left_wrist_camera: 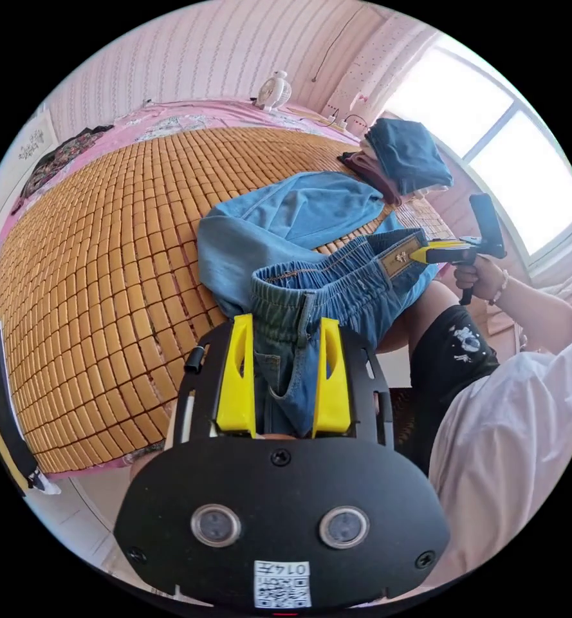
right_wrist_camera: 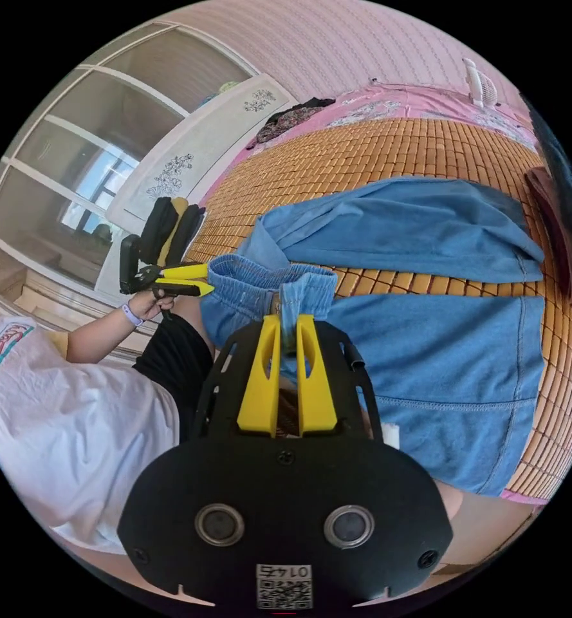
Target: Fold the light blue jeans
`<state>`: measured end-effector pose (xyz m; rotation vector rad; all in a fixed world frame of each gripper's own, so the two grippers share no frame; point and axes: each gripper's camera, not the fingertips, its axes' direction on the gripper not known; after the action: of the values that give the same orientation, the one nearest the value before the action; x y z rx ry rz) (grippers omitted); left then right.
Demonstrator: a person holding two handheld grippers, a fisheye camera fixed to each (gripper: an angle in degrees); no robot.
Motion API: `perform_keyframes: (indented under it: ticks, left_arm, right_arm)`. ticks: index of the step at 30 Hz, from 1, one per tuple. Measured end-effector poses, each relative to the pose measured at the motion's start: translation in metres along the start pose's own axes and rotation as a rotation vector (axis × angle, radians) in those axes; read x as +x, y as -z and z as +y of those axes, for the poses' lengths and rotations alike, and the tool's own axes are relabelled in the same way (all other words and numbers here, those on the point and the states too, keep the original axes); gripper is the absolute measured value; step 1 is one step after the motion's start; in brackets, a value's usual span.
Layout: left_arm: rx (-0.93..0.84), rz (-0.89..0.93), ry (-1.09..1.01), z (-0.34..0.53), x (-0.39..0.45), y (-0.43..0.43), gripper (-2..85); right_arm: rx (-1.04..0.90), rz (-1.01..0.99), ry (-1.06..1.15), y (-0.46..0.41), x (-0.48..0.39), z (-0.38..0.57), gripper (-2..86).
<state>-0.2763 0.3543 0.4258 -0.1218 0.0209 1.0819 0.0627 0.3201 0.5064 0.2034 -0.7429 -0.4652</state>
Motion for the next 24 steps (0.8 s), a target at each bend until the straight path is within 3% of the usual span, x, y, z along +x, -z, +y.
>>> perform_keyframes:
  ticks: [4, 8, 10, 15, 21, 24]
  left_arm:
    - [0.03, 0.014, -0.049, -0.003, 0.001, 0.008, 15.2]
    - [-0.115, 0.019, -0.07, -0.01, 0.007, -0.013, 6.0]
    - [-0.099, 0.039, -0.072, -0.009, 0.009, 0.0, 4.3]
    - [0.202, 0.059, -0.102, 0.01, 0.023, 0.125, 2.5]
    - [0.642, 0.106, -0.148, 0.003, 0.047, 0.271, 1.5]
    - [0.865, 0.193, -0.253, -0.009, 0.076, 0.325, 1.4]
  right_arm:
    - [-0.015, 0.0, 0.136, 0.026, -0.036, 0.007, 3.3]
    - [0.001, 0.006, 0.11, 0.041, -0.046, 0.026, 2.9]
    - [0.029, 0.0, 0.102, 0.051, -0.051, 0.03, 2.8]
    - [0.158, 0.015, 0.232, 0.102, -0.08, 0.007, 2.7]
    - [0.407, 0.148, 0.583, 0.224, -0.17, -0.078, 2.7]
    - [0.707, 0.224, 0.678, 0.329, -0.229, -0.091, 2.6]
